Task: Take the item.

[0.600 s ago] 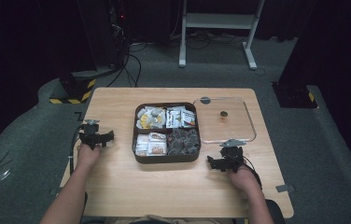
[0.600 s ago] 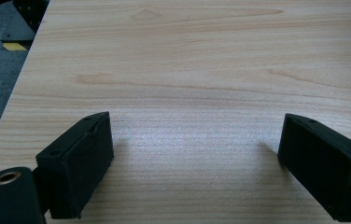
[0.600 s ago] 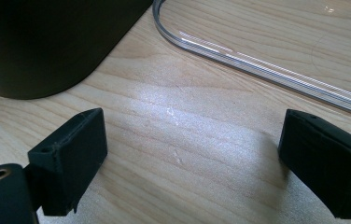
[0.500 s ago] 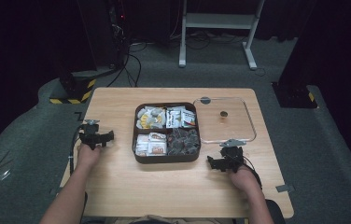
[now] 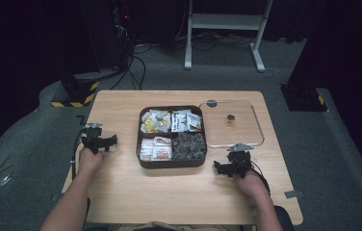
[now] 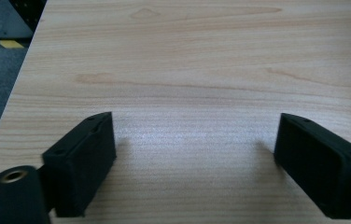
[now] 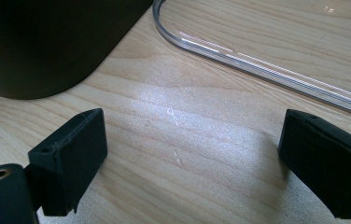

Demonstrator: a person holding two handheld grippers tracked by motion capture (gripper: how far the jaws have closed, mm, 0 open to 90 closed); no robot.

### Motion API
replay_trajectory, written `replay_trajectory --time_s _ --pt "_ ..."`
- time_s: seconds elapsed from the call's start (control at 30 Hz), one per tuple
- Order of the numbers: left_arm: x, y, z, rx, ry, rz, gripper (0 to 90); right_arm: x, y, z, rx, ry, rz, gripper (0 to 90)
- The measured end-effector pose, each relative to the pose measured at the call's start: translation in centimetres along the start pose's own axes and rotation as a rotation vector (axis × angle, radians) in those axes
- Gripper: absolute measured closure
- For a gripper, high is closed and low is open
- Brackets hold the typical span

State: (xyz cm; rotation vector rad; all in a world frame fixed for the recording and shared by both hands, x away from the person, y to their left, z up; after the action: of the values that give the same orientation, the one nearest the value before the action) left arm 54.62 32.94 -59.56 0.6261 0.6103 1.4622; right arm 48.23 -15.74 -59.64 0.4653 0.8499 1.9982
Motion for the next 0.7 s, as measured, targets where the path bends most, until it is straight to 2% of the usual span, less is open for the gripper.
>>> replay_trajectory --time_s 0.1,0.2,0.27,0.3,0.37,0.4,0.43,0.47,0.57,0.7 --pt "0.0 0.4 -0.1 0.053 -0.004 -0.031 16.7 0.0 0.0 0.0 0.000 -0.001 0.001 8.0" --pt "0.1 0.5 -0.1 0.088 0.001 -0.032 16.8 0.0 0.0 0.0 0.000 0.000 0.000 8.0" --pt "-0.2 0.6 -0.2 0.107 -0.016 -0.049 16.8 0.0 0.0 0.0 -0.001 0.001 0.000 8.0" --pt "-0.3 0.7 -0.2 0.106 -0.028 -0.058 18.0 0.0 0.0 0.0 0.000 0.000 0.000 8.0" --pt "-0.4 0.7 -0.1 0.103 -0.021 -0.069 22.0 0.0 0.0 0.0 0.000 0.000 0.000 8.0" --pt "-0.5 0.9 -0.1 0.105 -0.014 -0.089 23.2 0.0 0.0 0.0 0.000 0.000 0.000 8.0" --pt "-0.5 0.9 -0.1 0.105 -0.014 -0.089 23.5 0.0 0.0 0.0 0.000 0.000 0.000 8.0" --pt "-0.6 1.1 -0.1 0.104 -0.014 -0.117 23.6 0.0 0.0 0.0 0.000 0.000 0.000 8.0" --pt "-0.6 1.5 0.2 0.087 -0.034 -0.133 23.8 0.0 0.0 0.0 0.000 0.000 0.000 8.0" --pt "-0.7 2.2 0.7 0.058 -0.006 -0.171 27.4 0.0 0.0 0.0 0.000 0.000 0.000 8.0"
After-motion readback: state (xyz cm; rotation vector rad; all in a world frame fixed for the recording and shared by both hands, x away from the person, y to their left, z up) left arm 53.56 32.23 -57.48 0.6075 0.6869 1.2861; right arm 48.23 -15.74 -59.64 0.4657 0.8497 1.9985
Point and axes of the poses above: each handheld gripper's, and its own axes: y roughly backward along the jaws, z roughly out of its top, x roughly to its left, the point moved 10 cm from there along -y, roughly forward along the jaws
